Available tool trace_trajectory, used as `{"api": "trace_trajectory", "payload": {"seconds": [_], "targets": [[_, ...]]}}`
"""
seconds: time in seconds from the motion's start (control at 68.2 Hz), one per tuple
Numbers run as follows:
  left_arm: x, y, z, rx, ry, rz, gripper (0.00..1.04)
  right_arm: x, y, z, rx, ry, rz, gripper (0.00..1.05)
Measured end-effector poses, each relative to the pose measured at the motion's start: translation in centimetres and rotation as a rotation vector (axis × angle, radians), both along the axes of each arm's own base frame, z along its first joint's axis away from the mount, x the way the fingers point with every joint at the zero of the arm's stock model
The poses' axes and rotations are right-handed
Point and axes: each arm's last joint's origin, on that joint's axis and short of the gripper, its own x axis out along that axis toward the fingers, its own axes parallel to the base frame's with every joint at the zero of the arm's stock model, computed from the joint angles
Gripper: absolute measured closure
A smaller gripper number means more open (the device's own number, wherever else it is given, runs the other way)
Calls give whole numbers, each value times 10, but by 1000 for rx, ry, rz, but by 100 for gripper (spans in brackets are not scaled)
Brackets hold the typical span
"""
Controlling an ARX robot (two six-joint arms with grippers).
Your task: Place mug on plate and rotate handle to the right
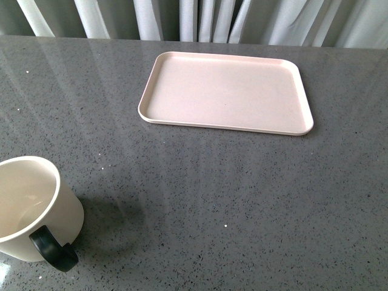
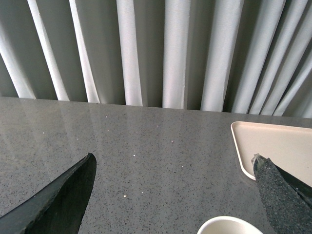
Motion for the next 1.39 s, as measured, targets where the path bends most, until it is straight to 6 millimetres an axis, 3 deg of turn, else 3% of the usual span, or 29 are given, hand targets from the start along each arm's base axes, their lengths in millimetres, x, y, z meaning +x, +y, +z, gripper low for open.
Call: {"api": "trace_trajectory", "payload": {"seconds": [0.616, 0.66, 0.734, 0.792, 0.939, 1.101, 1.394], "targets": [[0, 0, 0, 0, 0, 0, 9, 0, 0, 0, 0, 0, 0, 9], [0, -1, -1, -45, 88, -28, 9, 0, 0, 0, 0, 0, 0, 9], [3, -4, 7, -177, 452, -37, 9, 0, 0, 0, 0, 0, 1, 9], [12, -7, 13, -239, 604, -23, 9, 0, 0, 0, 0, 0, 0, 9], [42, -11, 24, -223, 681, -20, 9, 0, 0, 0, 0, 0, 0, 9], [68, -2, 10, -171, 802, 35, 9, 0, 0, 0, 0, 0, 0, 9], [82, -5, -13, -101, 927, 50, 9, 0, 0, 0, 0, 0, 0, 9]]}}
